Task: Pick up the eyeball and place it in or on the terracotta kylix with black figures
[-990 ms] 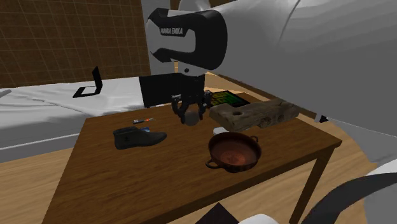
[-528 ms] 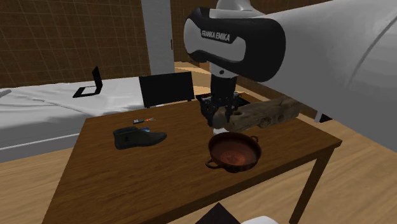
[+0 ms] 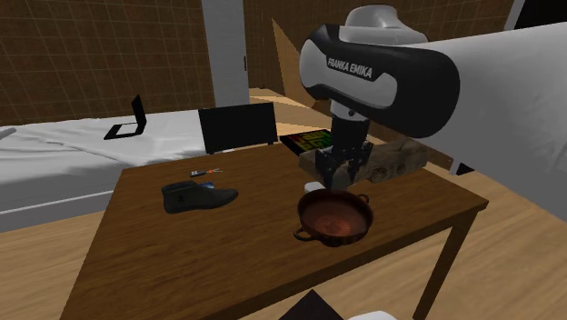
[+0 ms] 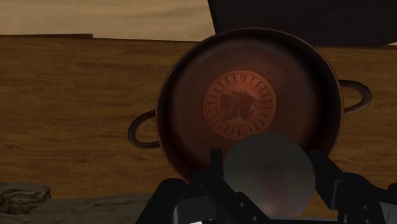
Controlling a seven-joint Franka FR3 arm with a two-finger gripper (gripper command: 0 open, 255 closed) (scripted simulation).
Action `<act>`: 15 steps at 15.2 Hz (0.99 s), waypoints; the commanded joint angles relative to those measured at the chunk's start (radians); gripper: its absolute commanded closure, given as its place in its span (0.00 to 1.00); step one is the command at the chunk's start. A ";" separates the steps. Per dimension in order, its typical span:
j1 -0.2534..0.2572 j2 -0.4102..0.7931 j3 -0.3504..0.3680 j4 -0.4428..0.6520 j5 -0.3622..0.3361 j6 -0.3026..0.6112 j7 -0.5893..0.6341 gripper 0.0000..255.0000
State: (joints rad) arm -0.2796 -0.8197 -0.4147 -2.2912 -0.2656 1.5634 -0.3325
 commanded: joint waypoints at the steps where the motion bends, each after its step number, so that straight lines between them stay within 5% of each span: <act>1: -0.004 -0.009 -0.006 -0.030 -0.007 0.022 0.000 1.00; 15: -0.018 -0.033 -0.032 -0.155 -0.033 0.123 0.005 1.00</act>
State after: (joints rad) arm -0.2977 -0.8531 -0.4463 -2.4461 -0.2986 1.6860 -0.3279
